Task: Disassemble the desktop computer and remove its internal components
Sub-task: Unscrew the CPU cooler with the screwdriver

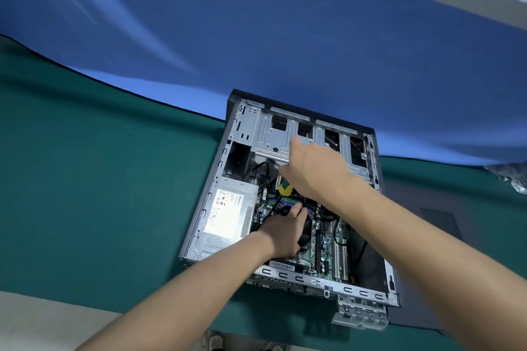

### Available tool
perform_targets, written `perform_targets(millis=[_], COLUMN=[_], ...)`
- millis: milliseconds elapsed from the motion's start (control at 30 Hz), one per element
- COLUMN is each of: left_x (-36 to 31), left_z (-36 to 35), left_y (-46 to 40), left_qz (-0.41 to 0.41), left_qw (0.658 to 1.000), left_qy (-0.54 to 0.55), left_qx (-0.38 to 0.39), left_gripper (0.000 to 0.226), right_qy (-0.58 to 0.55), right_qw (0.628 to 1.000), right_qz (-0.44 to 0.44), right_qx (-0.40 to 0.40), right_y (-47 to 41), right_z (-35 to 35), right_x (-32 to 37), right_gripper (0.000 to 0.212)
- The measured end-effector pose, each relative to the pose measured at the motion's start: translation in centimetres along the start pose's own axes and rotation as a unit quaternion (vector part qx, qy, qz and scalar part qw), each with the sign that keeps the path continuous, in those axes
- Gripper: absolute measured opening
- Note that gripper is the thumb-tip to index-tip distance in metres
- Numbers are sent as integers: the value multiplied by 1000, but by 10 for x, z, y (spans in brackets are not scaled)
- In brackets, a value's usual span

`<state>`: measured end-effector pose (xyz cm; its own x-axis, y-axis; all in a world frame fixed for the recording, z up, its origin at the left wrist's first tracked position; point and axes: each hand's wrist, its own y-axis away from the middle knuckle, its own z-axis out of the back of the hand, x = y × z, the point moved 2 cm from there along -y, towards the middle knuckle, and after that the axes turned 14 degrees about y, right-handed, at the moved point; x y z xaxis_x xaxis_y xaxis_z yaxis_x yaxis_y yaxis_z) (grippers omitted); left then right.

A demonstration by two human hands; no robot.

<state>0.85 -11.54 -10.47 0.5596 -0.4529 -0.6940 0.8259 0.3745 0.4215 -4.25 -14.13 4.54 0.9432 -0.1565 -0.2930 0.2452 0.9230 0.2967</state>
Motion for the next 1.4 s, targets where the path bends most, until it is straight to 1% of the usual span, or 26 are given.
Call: perform_targets(millis=[67,133,200,267,300,333,400,467,500,567,600,667,700,733,800,867,900,933,1000,1033,1067,1133,1167,1233,1300,1400], left_x=[0,0,0,0,1,1,1,1,1,0,0,1,2,2,4,5,5,5,5,5,5,5,5,4,4,5], left_z=[-1,-1,0,0,0,0,-2,-1,-1,0,0,-2,-2,-3,-4,-5,-5,-5,-5,-5,-5,-6,-6,-6,-6,-7], left_y=[-1,-1,0,0,0,-1,-2,-2,-2,-1,-1,-3,-4,-5,-7,-9,-9,-10,-10,-10,-10,-10,-10,-10,-10,-10], left_qz=[3,7,5,2,1,-1,2,8,9,8,8,5,1,-2,2,15,20,21,21,20,19,21,22,17,9,11], left_qw=[1000,1000,1000,1000,1000,1000,1000,1000,1000,1000,1000,1000,1000,1000,1000,999,999,999,999,999,999,999,999,999,1000,1000], left_qy=[-4,4,9,12,10,7,0,-1,-1,-3,-6,-12,-13,-15,-24,-29,-32,-35,-35,-34,-35,-38,-38,-32,-26,-26], left_qx=[-3,-8,-9,-7,-6,-7,-9,-10,-8,-6,-4,-3,-3,-4,0,5,7,10,10,11,11,10,10,6,0,-1], left_gripper=[82,80,75,72,73,75,80,79,75,63,60,62,65,70,81,85,85,85,85,85,85,84,84,83,82,82], right_qy=[-60,-87,-63,3,23,18,-43,-77,-75,-28,10,55,44,8,-98,-172,-188,-183,-112,-92,-98,-143,-153,-110,-50,-90], right_qw=[997,992,996,1000,1000,1000,998,995,996,1000,999,998,998,998,989,979,975,976,986,989,990,987,985,991,995,993], right_qz=[58,91,60,0,-14,-7,40,62,50,-9,-31,-35,-39,-49,-66,-83,-92,-102,-113,-106,-84,-29,-14,-20,-53,-39], right_qx=[4,8,1,-4,-6,-6,12,17,10,-2,-8,-5,16,45,86,75,68,62,54,48,51,70,77,76,69,72], right_y=[1,5,5,4,3,1,1,5,6,9,9,8,6,3,-2,-4,-4,-2,-1,-1,-2,-3,-2,-1,1,-1], right_z=[0,0,-1,0,-1,-1,-2,-2,-1,0,0,0,0,0,2,2,1,0,-1,-2,-2,-2,0,2,4,1], right_x=[1,2,2,0,-2,-2,-1,1,1,-1,-2,-3,-4,-6,-9,-11,-12,-12,-14,-15,-14,-13,-13,-13,-12,-9], right_gripper=[20,24,22,31,31,26,17,21,25,33,34,21,15,17,20,22,23,28,38,38,32,19,19,24,34,21])
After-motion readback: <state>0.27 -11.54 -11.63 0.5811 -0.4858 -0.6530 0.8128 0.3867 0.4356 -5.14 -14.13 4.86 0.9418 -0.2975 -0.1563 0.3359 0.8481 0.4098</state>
